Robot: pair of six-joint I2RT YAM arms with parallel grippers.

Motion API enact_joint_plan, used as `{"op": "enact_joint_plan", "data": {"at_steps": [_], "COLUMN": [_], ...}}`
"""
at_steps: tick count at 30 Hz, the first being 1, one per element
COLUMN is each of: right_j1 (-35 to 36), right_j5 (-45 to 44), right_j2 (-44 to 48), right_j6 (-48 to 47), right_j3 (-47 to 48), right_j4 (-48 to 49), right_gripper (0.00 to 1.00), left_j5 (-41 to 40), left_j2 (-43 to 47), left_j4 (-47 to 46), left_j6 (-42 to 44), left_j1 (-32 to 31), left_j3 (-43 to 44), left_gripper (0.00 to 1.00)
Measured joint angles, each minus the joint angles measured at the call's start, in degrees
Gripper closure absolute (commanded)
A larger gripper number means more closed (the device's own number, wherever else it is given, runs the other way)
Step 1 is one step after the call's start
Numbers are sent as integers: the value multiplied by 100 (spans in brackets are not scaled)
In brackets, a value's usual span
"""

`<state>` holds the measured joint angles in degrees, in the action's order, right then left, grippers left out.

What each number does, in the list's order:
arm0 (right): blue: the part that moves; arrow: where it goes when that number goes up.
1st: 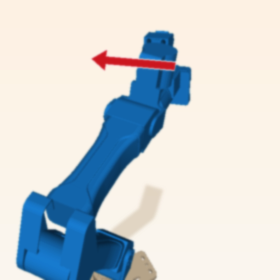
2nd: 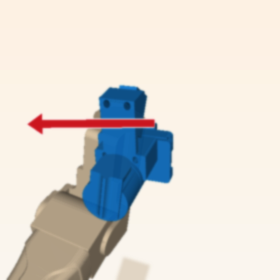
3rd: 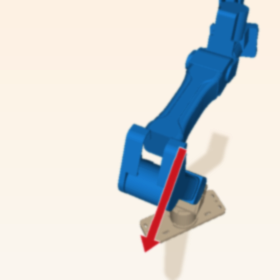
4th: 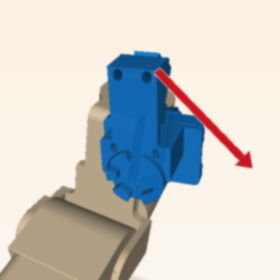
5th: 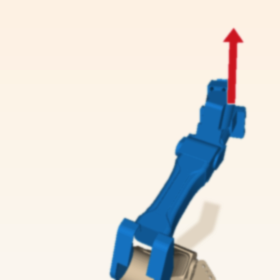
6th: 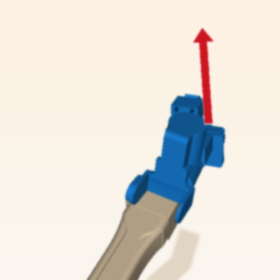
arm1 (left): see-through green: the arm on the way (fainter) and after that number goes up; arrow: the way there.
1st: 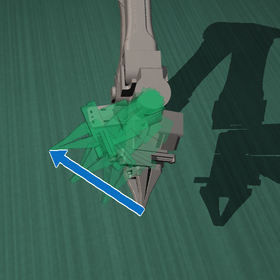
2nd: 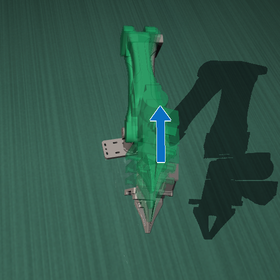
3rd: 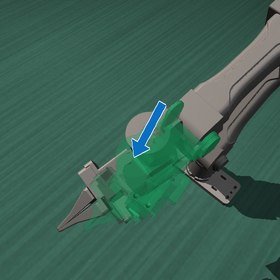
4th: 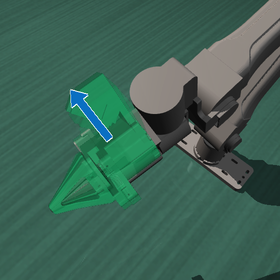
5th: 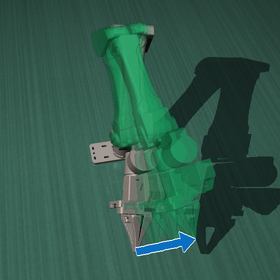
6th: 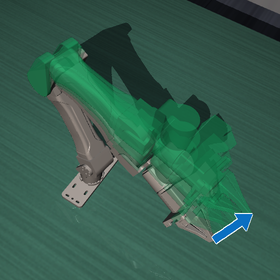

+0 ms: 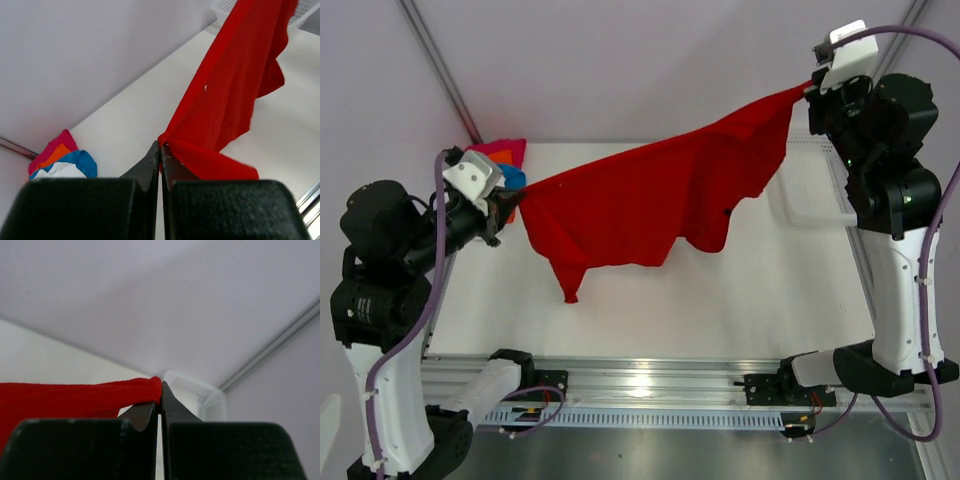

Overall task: Fold and stack the t-shirts
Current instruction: Flatten the tshirt out

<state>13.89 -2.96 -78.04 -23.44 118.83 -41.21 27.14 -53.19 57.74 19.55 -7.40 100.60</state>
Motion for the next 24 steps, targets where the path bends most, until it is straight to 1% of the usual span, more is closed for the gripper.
{"op": "enact_joint_plan", "data": {"at_steps": [4,8,11,16,19,22,24], "right_j1": [15,114,210,284,282,282,282], "right_j5": [-498,-649,-667,-595,-557,-531,-527], "right_j2": [-431,-1023,-1178,-1091,-946,-688,-492], "right_j6": [-350,-579,-636,-520,-393,-258,-184], "right_j3": [828,1663,1851,1856,1856,1856,1875], "right_j4": [179,111,-76,-483,-721,-973,-1126], "right_gripper": [100,100,100,100,100,100,100], "left_j5": [4,9,76,457,791,1239,1543], "left_j2": [-260,-581,-761,-769,-787,-885,-1040], "left_j4": [-33,-9,164,743,1228,1681,1777], "left_j6": [-2,13,109,273,367,452,501], "left_j1": [-24,-37,-37,-37,-44,-48,-59], "left_j3": [48,44,44,221,667,1362,1860], "left_gripper": [100,100,100,100,100,100,100]}}
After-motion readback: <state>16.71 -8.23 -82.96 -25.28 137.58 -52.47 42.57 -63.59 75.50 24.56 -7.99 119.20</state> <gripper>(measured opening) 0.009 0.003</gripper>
